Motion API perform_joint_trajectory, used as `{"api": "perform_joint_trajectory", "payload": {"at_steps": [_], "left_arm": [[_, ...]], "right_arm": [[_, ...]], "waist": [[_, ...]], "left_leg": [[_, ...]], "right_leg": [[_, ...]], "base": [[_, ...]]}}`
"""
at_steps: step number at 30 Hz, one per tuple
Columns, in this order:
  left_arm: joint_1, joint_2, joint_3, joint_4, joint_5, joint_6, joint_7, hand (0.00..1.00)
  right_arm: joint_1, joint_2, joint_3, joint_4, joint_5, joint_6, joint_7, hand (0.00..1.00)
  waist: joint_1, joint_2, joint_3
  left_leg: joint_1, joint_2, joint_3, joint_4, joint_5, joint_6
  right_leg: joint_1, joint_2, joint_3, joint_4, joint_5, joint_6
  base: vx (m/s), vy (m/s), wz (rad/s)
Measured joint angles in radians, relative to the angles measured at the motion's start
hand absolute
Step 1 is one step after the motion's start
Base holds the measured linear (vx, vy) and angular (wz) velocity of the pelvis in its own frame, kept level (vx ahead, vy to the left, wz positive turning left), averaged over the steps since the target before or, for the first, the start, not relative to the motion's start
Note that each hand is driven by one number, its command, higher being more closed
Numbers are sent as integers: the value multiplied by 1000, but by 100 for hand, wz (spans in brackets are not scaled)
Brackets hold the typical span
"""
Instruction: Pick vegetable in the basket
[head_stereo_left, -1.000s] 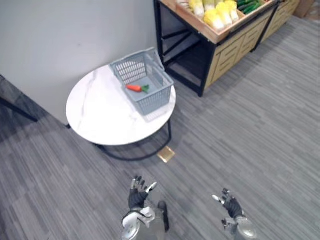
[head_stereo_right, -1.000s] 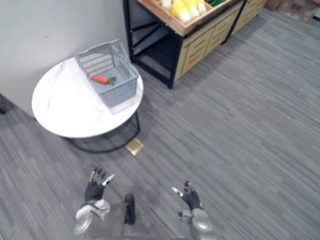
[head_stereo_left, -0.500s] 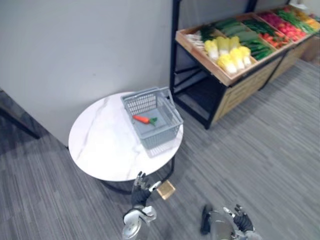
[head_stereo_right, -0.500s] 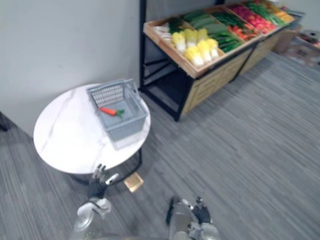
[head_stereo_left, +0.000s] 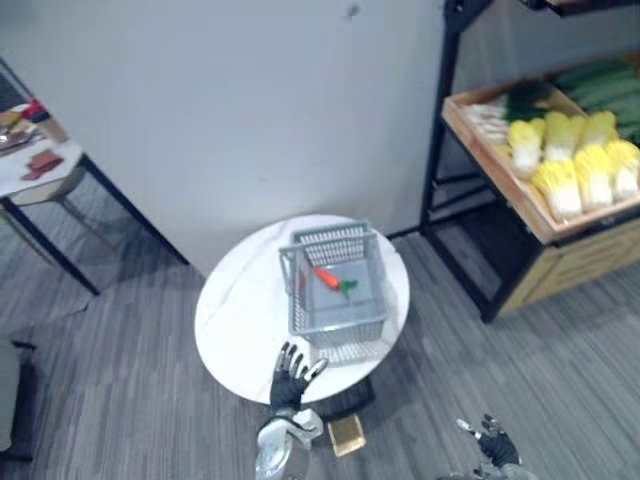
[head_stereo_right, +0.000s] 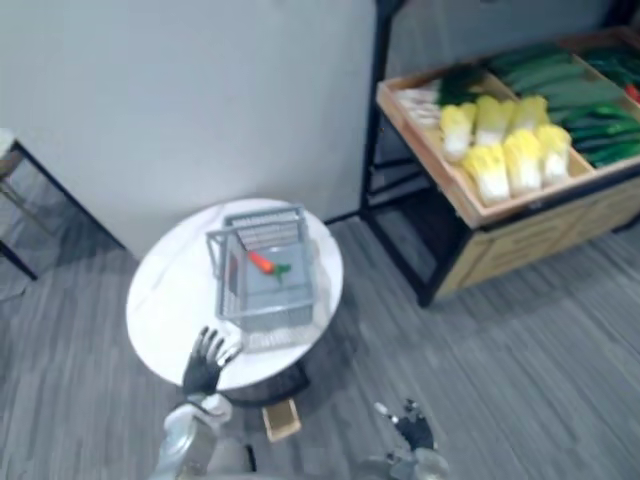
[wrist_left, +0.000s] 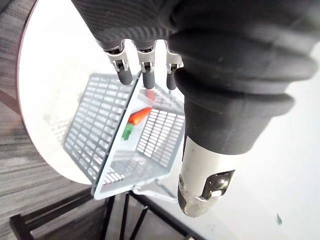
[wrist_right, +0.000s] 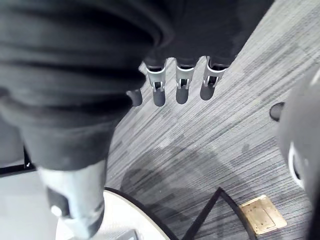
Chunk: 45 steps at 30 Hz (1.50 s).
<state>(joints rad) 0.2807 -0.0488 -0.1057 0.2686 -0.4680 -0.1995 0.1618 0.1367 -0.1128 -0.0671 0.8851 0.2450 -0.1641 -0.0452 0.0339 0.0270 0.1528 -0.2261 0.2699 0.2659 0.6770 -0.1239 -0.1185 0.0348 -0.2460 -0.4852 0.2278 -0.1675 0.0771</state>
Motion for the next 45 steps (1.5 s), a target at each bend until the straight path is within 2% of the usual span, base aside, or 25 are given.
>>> {"api": "perform_joint_trajectory", "payload": {"at_steps": [1, 2, 3, 4, 5, 7, 8, 11, 13, 15, 16, 17, 18, 20, 22, 23, 24, 26, 28, 31, 33, 36, 39, 44, 45], "left_arm": [[-1, 0, 9, 23, 0, 0, 5, 0], [-2, -1, 15, 37, 0, 0, 10, 0], [-1, -1, 17, 46, 0, 0, 12, 0], [-6, 11, 26, 74, 0, -1, 15, 0], [-19, 21, 34, 85, 0, -1, 21, 0], [-19, 63, 38, 102, 0, -9, 29, 0], [-17, 84, 38, 123, -1, -8, 29, 0], [-12, 102, 58, 174, 0, -9, 31, 0], [-14, 98, 77, 224, 2, -10, 35, 0], [-19, 109, 89, 289, 3, -8, 49, 0], [-19, 114, 97, 302, 3, -7, 55, 0], [-20, 121, 118, 329, 0, -8, 68, 0], [-24, 133, 147, 356, 0, -8, 78, 0], [-50, 142, 207, 432, -3, -7, 96, 0], [-58, 159, 246, 479, -26, -8, 115, 0], [-62, 177, 265, 498, -28, -7, 116, 0], [-80, 167, 314, 555, -26, -6, 125, 0], [-67, 135, 372, 616, -24, -4, 140, 0], [-52, 121, 422, 687, -4, 11, 147, 0], [-41, 120, 508, 811, 107, 62, 141, 0], [-43, 120, 520, 831, 160, 86, 129, 0], [-53, 111, 546, 851, 263, 125, 80, 0], [-79, 109, 545, 857, 303, 126, 58, 0], [-156, 115, 510, 850, 325, 124, 55, 0], [-184, 125, 485, 833, 324, 122, 56, 0]], "right_arm": [[-8, -6, 0, 2, 0, 0, 0, 0], [-11, -11, -2, 3, 0, -1, 0, 0], [-13, -19, -3, 3, 0, -1, -1, 0], [-22, -23, -5, 14, 0, 0, -3, 0], [-27, -18, -2, 16, -1, 0, -5, 0], [-36, 17, 0, 20, -3, 0, -6, 0], [-39, 22, 8, 13, -4, 0, -6, 0], [-42, 18, 34, -3, -7, -1, -2, 0], [-49, 13, 41, -8, -8, -1, 0, 0], [-57, 13, 77, -24, -10, 0, 2, 0], [-56, 14, 86, -32, -10, 1, 3, 0], [-51, 18, 112, -59, -10, 3, 5, 0], [-56, 18, 135, -96, -10, 4, 8, 0], [-77, 14, 157, -160, -10, 4, 6, 0], [-88, 14, 193, -243, -12, 3, 2, 0], [-90, 17, 212, -291, -19, 3, 0, 0], [-106, -7, 240, -360, -58, 4, -14, 0], [-143, -47, 269, -466, -111, 1, -37, 0], [-186, -71, 281, -563, -176, -10, -64, 0], [-345, -111, 319, -655, -356, -18, -141, 0], [-412, -117, 341, -661, -427, -18, -158, 0], [-626, -108, 443, -658, -573, -13, -170, 0], [-822, -79, 522, -584, -664, -7, -162, 0], [-1061, -39, 548, -401, -750, 26, -142, 0], [-1124, -24, 550, -316, -767, 41, -140, 0]], "waist": [[-1, 5, -2], [-2, 12, -5], [-2, 28, -12], [-4, 35, -24], [-9, 11, -26], [-3, -44, -26], [-3, -51, -25], [-4, -41, -26], [-4, -34, -26], [-9, -47, -17], [-9, -44, -17], [-16, -46, -12], [-13, -70, -11], [-6, -80, -6], [-4, -90, -11], [-5, -121, -10], [0, -101, -11], [17, -69, -11], [25, -55, -20], [28, -64, -18], [33, -67, -18], [57, -67, -17], [66, -73, -4], [108, -88, 38], [112, -99, 62]], "left_leg": [[2, -9, 35, -157, 17, 14], [3, -20, 39, -286, 73, 39], [3, -32, 33, -401, 180, 65], [27, -51, 21, -478, 180, 72], [45, -73, 17, -535, 187, 62], [77, -114, 25, -594, 189, 59], [98, -127, 25, -610, 189, 59], [168, -147, 27, -675, 193, 58], [192, -148, 26, -716, 199, 59], [215, -151, 19, -739, 192, 56], [221, -146, 11, -745, 192, 57], [216, -137, -10, -746, 192, 57], [206, -133, -18, -748, 191, 56], [188, -119, -41, -744, 188, 47], [166, -107, -81, -745, 202, 9], [158, -118, -96, -750, 216, -13], [159, -90, -140, -769, 231, -38], [151, -39, -168, -771, 253, -62], [139, -15, -174, -771, 257, -66], [134, -15, -186, -771, 259, -72], [134, -21, -182, -771, 260, -72], [134, -29, -162, -771, 260, -71], [134, -29, -162, -771, 260, -71], [94, -23, -170, -772, 261, -70], [69, -28, -188, -772, 272, -68]], "right_leg": [[19, 8, -10, -22, 4, 7], [25, 19, -14, -30, 8, 14], [25, 39, -12, -39, 12, 22], [30, 49, -3, -56, 21, 35], [30, 39, 3, -73, 32, 51], [48, 14, 15, -108, 34, 53], [60, 6, 27, -106, 35, 54], [67, -14, 58, -45, 35, 55], [2, -35, 86, 102, 35, 54], [-116, -72, 172, 337, 64, 22], [-137, -73, 195, 380, 81, 21], [-152, -65, 228, 399, 53, 18], [-152, -60, 239, 327, 2, 22], [-157, -45, 251, 200, -16, 23], [-142, -19, 287, 52, 8, 51], [-133, -29, 294, 9, 31, 84], [-121, 2, 247, 10, 24, 102], [-116, 55, 222, -1, 17, 86], [-114, 81, 207, -13, 13, 77], [-88, 89, 195, -44, 24, 82], [-79, 90, 196, -68, 36, 85], [-61, 90, 211, -128, 69, 85], [-51, 94, 208, -145, 76, 84], [-88, 101, 205, -143, 90, 80], [-102, 98, 193, -140, 93, 79]], "base": [[258, 61, 11], [317, 132, 3], [208, 131, 5], [249, 147, 19], [206, 130, 31], [193, 122, 21], [135, 84, 8], [88, 67, -3], [20, 65, -5], [-10, 36, 5], [-1, -53, 22], [0, -72, 24], [-3, -101, 21], [-8, -179, 15], [16, -231, 42], [44, -253, 77], [52, -260, 70], [52, -210, 21], [85, -159, 3], [159, -59, 14], [119, 13, 0], [69, 29, -14], [12, 14, 3], [-70, 14, 5], [-98, 24, 21]]}}
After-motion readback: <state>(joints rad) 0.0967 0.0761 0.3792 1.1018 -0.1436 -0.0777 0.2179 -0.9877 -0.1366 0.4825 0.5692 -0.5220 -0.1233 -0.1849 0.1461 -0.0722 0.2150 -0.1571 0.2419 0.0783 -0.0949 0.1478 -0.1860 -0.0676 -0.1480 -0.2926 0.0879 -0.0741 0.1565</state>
